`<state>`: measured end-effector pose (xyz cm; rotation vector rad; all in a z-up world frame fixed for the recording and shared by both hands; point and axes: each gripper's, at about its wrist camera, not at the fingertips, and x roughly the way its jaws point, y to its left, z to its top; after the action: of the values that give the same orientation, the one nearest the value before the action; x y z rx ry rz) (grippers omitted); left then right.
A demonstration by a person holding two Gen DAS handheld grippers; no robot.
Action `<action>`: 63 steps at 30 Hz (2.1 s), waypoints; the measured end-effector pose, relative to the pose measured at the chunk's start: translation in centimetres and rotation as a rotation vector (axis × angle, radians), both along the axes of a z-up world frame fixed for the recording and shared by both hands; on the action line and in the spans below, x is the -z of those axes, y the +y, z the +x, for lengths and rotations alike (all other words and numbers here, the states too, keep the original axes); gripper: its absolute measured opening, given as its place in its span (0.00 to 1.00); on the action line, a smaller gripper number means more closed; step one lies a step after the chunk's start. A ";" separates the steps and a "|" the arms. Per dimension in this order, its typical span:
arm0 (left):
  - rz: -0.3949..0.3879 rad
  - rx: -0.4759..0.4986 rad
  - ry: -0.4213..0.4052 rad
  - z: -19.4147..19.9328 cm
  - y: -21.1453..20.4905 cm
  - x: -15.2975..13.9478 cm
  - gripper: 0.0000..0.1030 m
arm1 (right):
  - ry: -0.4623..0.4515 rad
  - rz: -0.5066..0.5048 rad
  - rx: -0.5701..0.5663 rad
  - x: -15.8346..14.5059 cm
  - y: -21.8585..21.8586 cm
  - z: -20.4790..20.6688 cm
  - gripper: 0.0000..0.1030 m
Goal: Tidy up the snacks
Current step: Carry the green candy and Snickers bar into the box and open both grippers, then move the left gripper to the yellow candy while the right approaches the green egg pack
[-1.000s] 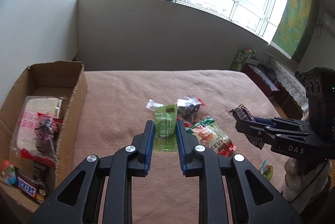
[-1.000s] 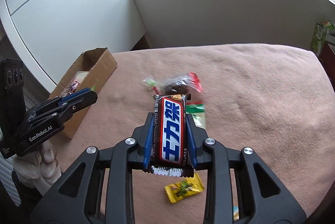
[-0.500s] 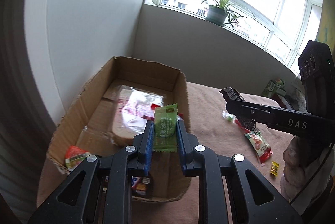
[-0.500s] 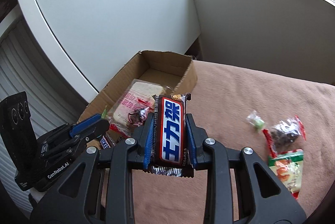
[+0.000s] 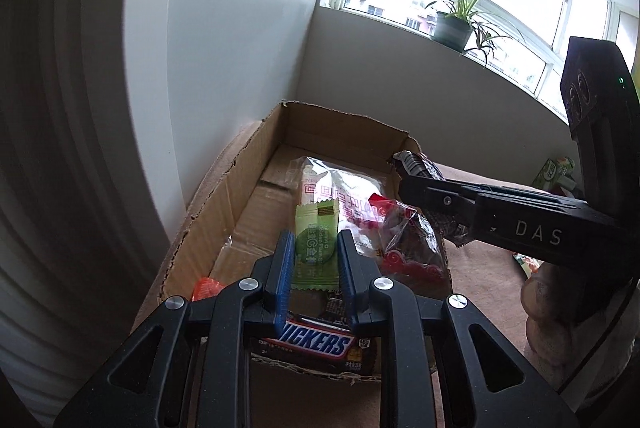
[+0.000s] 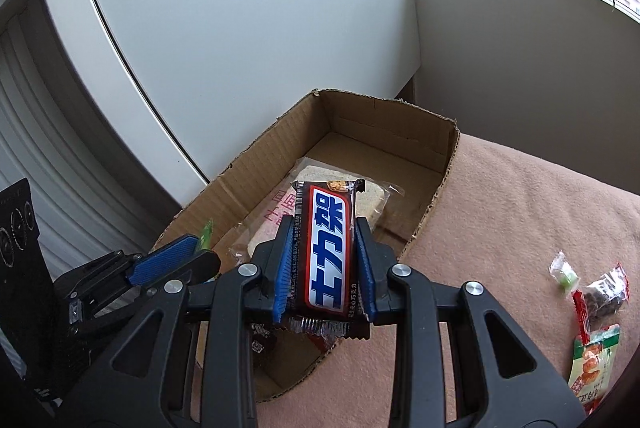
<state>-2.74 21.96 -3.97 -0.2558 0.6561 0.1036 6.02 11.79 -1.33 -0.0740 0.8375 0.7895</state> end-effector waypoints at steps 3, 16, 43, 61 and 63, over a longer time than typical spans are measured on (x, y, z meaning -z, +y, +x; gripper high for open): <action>0.019 -0.012 -0.011 -0.2 -0.3 -0.2 0.54 | -0.001 0.039 0.008 -0.4 -0.4 0.2 0.65; 0.030 -0.019 -0.030 -0.3 -0.8 -0.5 0.73 | -0.107 0.054 0.068 -2.9 -4.2 -0.3 0.92; 0.069 0.253 0.006 4.3 -16.3 -0.8 0.73 | 0.071 -0.015 0.293 1.4 -27.6 1.6 0.92; 0.081 0.558 0.128 3.5 -27.1 3.1 0.73 | 0.046 -0.165 0.278 4.8 -35.4 -7.8 0.91; 0.099 0.610 0.150 3.0 -28.3 3.8 0.73 | 0.047 -0.188 0.263 5.4 -35.6 -8.6 0.89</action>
<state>0.25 -6.35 -7.80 0.0554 0.8501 -0.4323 -2.59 -23.78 -6.72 -0.1095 0.9427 0.4663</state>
